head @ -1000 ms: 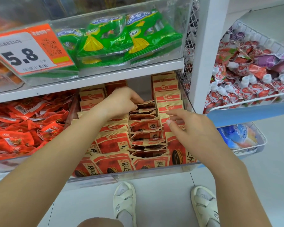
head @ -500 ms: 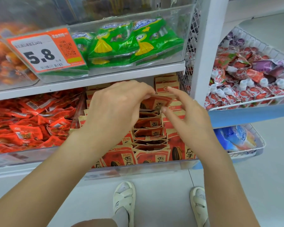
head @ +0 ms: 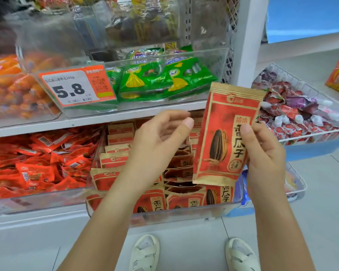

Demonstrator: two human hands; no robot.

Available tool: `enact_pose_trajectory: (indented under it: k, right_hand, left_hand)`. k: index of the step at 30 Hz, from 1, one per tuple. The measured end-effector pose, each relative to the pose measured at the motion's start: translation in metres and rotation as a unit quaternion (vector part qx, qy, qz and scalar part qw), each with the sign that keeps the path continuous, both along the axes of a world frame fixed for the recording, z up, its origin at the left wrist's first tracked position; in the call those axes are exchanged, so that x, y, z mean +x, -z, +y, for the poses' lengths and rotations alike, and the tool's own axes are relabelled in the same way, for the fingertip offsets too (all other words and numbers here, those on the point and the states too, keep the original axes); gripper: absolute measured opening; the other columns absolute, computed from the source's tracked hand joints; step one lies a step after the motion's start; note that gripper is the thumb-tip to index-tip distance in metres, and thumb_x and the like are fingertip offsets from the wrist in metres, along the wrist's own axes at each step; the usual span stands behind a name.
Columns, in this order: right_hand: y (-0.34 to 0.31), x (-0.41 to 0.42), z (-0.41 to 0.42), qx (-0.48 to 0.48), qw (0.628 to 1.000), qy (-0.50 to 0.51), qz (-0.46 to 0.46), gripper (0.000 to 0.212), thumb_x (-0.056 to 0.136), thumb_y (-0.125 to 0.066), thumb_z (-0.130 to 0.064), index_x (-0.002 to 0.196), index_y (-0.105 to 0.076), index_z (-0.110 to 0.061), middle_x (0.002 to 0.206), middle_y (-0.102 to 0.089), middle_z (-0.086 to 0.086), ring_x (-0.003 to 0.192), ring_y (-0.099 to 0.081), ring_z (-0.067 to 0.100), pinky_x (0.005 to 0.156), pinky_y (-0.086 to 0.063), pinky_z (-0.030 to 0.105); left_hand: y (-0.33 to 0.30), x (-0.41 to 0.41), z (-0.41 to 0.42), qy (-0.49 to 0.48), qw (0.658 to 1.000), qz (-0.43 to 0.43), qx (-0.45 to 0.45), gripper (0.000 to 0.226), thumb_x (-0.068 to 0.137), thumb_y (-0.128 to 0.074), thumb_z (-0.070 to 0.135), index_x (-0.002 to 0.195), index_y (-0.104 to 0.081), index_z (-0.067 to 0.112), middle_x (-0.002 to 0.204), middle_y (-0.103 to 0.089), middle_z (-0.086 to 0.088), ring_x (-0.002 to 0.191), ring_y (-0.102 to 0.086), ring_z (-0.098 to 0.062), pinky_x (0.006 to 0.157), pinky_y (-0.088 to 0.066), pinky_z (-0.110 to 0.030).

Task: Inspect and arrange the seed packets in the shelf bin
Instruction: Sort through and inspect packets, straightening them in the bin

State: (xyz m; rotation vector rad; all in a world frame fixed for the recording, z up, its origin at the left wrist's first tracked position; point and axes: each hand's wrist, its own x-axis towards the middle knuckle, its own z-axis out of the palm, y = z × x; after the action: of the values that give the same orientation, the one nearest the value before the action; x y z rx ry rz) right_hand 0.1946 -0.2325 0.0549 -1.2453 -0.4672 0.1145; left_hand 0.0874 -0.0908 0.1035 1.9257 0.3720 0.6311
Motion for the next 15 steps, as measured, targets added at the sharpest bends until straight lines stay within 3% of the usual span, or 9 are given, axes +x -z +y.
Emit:
enact_pose_trajectory:
  k: [5, 9, 11, 15]
  right_hand:
    - [0.004, 0.009, -0.006, -0.028, 0.994, 0.03, 0.099, 0.027, 0.093, -0.061, -0.023, 0.067, -0.069, -0.026, 0.062, -0.063, -0.006, 0.052, -0.056, 0.009, 0.051, -0.049, 0.023]
    - [0.012, 0.004, -0.005, -0.062, 0.994, 0.004, 0.092, 0.019, 0.086, -0.068, -0.029, 0.068, -0.066, -0.024, 0.064, -0.058, 0.002, 0.055, -0.051, 0.014, 0.051, -0.047, 0.025]
    - [0.014, 0.0, -0.002, -0.07, 0.994, -0.006, 0.089, 0.016, 0.083, -0.064, -0.034, 0.069, -0.068, -0.026, 0.064, -0.059, 0.001, 0.057, -0.052, 0.015, 0.052, -0.047, 0.025]
    - [0.012, -0.003, 0.003, -0.078, 0.993, -0.017, 0.082, 0.015, 0.088, -0.064, -0.034, 0.078, -0.074, -0.031, 0.07, -0.068, -0.002, 0.062, -0.06, 0.013, 0.056, -0.052, 0.026]
  left_hand:
    - [0.034, 0.008, -0.016, 0.092, 0.99, 0.074, -0.081, 0.036, 0.088, -0.054, 0.045, 0.119, -0.064, 0.029, 0.106, -0.073, 0.012, 0.101, -0.066, 0.002, 0.091, -0.051, -0.018]
    - [0.05, 0.006, -0.031, 0.125, 0.976, 0.055, -0.172, 0.036, 0.09, -0.065, 0.035, 0.125, -0.059, 0.03, 0.108, -0.074, 0.01, 0.097, -0.071, -0.006, 0.084, -0.055, -0.021]
    - [0.056, 0.003, -0.033, 0.118, 0.976, 0.043, -0.176, 0.036, 0.086, -0.065, 0.034, 0.122, -0.059, 0.035, 0.108, -0.074, 0.013, 0.098, -0.071, -0.008, 0.085, -0.057, -0.028]
    - [0.056, 0.0, -0.025, 0.117, 0.976, 0.031, -0.183, 0.033, 0.086, -0.061, 0.03, 0.119, -0.062, 0.035, 0.108, -0.074, 0.011, 0.099, -0.071, -0.01, 0.086, -0.057, -0.027]
